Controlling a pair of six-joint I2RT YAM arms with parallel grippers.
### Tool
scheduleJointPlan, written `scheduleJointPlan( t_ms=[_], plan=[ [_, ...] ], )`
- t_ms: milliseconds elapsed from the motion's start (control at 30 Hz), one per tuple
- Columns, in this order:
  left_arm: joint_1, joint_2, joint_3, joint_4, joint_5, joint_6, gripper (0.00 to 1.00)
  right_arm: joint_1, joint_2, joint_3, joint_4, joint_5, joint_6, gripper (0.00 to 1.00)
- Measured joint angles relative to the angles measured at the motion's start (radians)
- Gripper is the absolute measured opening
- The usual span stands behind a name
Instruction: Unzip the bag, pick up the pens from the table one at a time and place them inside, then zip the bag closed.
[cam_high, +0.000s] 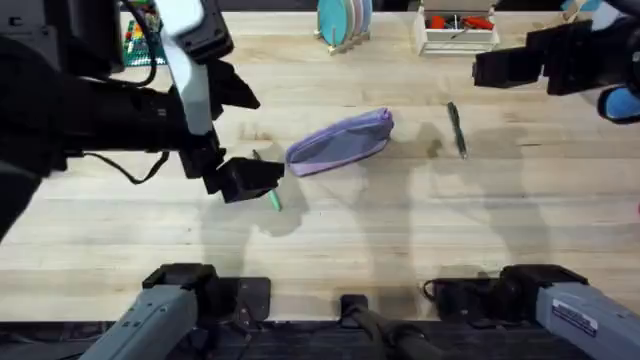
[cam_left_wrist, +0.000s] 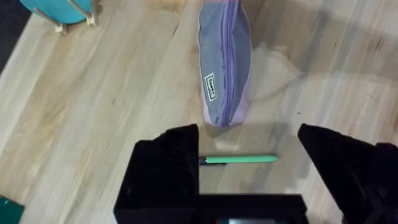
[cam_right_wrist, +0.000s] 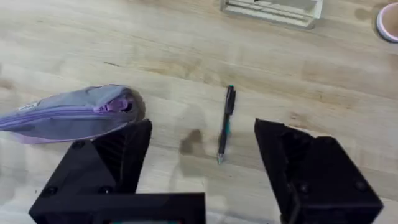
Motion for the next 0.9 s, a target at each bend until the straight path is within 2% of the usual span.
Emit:
scheduleJointPlan(
  t_ms=[467,633,667,900],
  plan=[
    [0.000,0.254,0.000,0.078,0.008,0.004,0.995,0.000,0.000,0.000,-0.001,0.000,0.000,0.996],
    [0.000,0.365,0.000,0.109,0.038,0.004,0.995,0.000,0.000,0.000,0.000,0.000,0.000,0.995],
    [-0.006,0.426,0.000,0.137,0.056,0.004,0.995,0.000,0.000,0.000,0.000,0.000,-0.003,0.995],
    [-0.069,0.532,0.000,0.213,0.088,0.004,0.995,0.000,0.000,0.000,-0.001,0.000,-0.003,0.996]
  ],
)
